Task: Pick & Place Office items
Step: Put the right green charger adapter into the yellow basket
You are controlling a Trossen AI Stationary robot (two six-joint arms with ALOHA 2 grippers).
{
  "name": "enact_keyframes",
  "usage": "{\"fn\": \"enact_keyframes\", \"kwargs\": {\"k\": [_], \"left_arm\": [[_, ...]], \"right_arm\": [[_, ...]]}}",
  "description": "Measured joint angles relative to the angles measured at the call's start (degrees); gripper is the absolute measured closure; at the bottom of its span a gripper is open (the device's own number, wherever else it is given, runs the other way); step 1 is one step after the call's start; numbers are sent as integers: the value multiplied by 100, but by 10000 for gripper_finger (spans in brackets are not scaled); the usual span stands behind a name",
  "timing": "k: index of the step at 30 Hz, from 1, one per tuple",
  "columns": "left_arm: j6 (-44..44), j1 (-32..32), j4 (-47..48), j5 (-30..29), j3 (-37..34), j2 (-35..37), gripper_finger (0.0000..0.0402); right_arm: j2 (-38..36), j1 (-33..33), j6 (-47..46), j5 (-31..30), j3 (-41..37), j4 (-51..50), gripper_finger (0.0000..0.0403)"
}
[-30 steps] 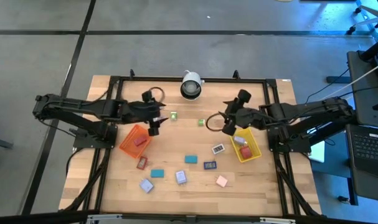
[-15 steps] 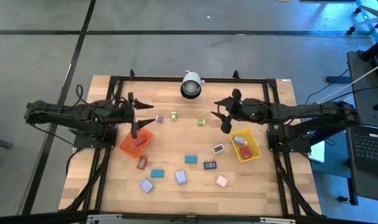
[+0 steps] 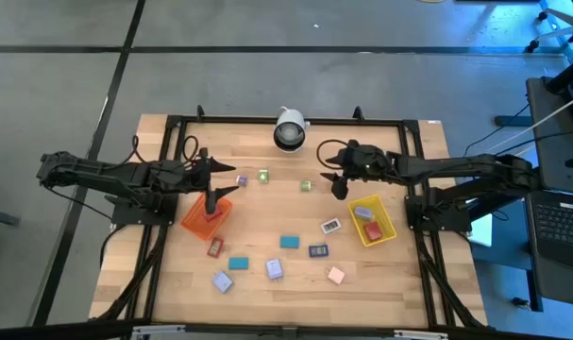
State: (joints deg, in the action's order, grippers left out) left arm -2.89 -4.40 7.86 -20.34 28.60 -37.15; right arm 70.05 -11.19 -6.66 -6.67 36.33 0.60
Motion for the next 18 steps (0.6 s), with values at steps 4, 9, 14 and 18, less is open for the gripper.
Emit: {"fn": "enact_keyframes", "kwargs": {"k": [4, 9, 14, 18], "left_arm": [[17, -2, 60, 42, 0, -2, 135], [32, 0, 178, 42, 0, -2, 135], [17, -2, 185, 42, 0, -2, 135], [10, 0, 264, 40, 0, -2, 135]], "right_arm": [[391, -160, -35, 257, 3, -2, 150], [832, -270, -13, 468, 5, 442, 149], [1075, -379, 5, 726, 8, 861, 152], [1257, -475, -3, 828, 11, 903, 153]]}}
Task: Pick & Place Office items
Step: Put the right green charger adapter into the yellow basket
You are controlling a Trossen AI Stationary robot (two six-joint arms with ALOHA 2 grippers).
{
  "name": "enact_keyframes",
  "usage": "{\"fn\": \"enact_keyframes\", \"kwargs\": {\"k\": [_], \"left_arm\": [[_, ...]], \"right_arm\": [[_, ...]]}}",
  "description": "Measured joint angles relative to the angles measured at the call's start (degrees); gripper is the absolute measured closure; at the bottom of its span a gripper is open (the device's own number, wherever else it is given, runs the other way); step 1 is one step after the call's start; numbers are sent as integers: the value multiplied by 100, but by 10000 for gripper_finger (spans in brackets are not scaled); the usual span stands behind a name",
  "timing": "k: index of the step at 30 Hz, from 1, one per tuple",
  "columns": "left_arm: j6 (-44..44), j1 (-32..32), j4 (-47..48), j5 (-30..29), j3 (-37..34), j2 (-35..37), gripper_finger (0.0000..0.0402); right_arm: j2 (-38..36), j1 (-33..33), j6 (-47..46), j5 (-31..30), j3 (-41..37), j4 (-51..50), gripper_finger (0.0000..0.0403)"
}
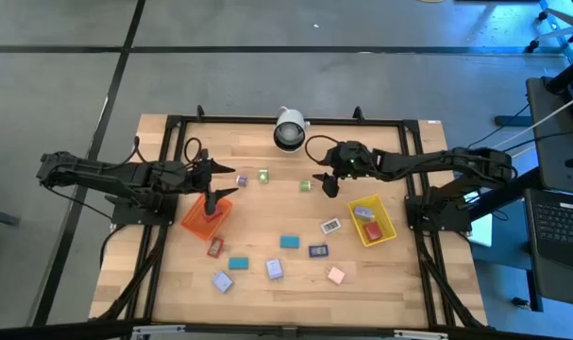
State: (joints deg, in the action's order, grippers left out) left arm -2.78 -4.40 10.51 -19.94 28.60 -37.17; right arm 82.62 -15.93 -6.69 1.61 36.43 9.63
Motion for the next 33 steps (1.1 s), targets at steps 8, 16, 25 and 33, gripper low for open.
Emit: {"fn": "enact_keyframes", "kwargs": {"k": [8, 16, 25, 33], "left_arm": [[-4, 0, 6, -1, 0, 0, 135], [-49, 0, 105, -4, 0, 0, 135], [-120, 0, 179, -1, 0, 0, 135], [-119, 0, 210, 0, 0, 0, 135]], "right_arm": [[635, -14, -14, 255, -1, 398, 154], [1019, -14, 4, 470, 1, 765, 154], [1100, -17, 75, 774, 1, 810, 154], [1107, -10, 291, 852, 1, 778, 152]]}}
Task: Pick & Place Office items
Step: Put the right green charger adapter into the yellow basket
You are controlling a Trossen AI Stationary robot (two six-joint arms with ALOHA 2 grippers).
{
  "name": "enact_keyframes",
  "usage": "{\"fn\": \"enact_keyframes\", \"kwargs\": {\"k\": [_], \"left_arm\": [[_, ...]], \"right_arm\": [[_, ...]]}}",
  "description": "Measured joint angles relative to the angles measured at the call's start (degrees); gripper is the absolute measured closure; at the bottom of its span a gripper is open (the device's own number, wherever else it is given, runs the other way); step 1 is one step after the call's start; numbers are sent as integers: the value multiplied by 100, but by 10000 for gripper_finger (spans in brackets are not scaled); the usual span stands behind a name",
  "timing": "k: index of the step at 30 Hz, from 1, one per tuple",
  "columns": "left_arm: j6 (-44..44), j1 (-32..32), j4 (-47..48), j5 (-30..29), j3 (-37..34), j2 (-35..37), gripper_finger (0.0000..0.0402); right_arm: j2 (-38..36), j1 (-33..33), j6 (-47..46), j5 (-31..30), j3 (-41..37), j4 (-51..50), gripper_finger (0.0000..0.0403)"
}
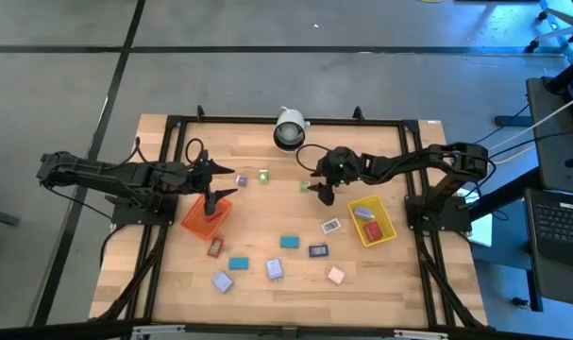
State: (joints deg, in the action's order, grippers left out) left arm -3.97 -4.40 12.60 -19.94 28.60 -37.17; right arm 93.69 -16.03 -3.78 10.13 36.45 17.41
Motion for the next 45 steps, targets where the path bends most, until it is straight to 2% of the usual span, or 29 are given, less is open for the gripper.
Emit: {"fn": "enact_keyframes", "kwargs": {"k": [7, 15, 22, 27, 33, 45], "left_arm": [[0, 0, -4, 2, 0, 0, 135], [-84, 0, -7, 4, 2, 0, 135], [-39, 0, 15, 9, 2, 0, 135], [-37, 0, 62, 11, 2, -2, 135], [-39, 0, 73, 13, 2, -1, 135], [-37, 0, 82, 13, 4, -2, 135]], "right_arm": [[4, -33, -17, -3, 148, -174, 144], [4, -52, 84, -72, 825, -1338, 145], [122, -189, -33, -13, 848, -1410, 147], [514, -172, -163, 132, 847, -1352, 147], [721, -101, -159, 280, 847, -1018, 147], [879, -101, -163, 282, 846, -943, 149]]}}
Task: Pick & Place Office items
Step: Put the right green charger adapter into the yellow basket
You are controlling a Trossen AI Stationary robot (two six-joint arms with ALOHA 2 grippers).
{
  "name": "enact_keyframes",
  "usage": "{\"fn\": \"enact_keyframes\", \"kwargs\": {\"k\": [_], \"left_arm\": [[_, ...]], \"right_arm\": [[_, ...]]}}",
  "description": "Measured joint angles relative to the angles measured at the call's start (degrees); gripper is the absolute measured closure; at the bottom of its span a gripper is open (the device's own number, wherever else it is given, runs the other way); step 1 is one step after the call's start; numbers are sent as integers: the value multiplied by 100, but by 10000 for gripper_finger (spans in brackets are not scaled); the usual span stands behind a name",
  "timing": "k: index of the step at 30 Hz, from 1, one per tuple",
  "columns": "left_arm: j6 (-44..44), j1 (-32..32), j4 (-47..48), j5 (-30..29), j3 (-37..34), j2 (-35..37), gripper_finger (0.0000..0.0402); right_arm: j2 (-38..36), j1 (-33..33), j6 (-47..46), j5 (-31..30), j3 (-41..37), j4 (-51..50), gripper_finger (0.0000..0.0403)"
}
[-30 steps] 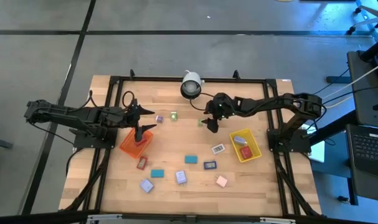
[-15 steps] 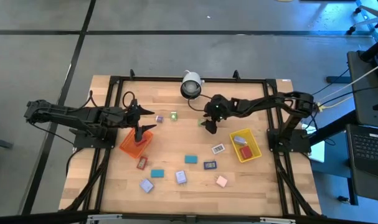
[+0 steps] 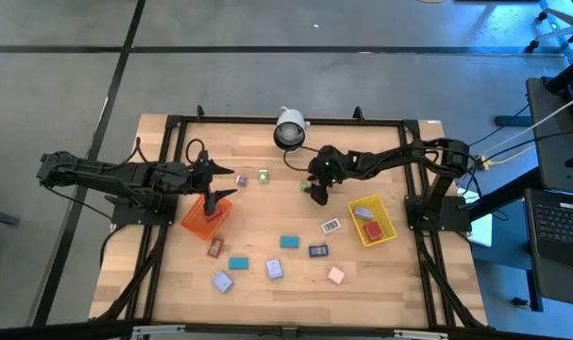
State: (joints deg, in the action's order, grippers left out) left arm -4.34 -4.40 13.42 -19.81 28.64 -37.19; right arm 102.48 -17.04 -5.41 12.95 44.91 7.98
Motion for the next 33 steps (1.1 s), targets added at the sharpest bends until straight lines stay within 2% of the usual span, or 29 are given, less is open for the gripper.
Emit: {"fn": "enact_keyframes", "kwargs": {"k": [18, 26, 33], "left_arm": [[4, 0, 19, 0, 0, 1, 135], [1, 0, 19, -1, 0, 2, 135], [2, 0, 19, -2, 0, 0, 135]], "right_arm": [[0, 81, -13, 0, 0, 36, 220], [-2, 174, -13, 0, 0, 56, 269], [-2, 177, -13, 7, 0, 58, 267]]}}
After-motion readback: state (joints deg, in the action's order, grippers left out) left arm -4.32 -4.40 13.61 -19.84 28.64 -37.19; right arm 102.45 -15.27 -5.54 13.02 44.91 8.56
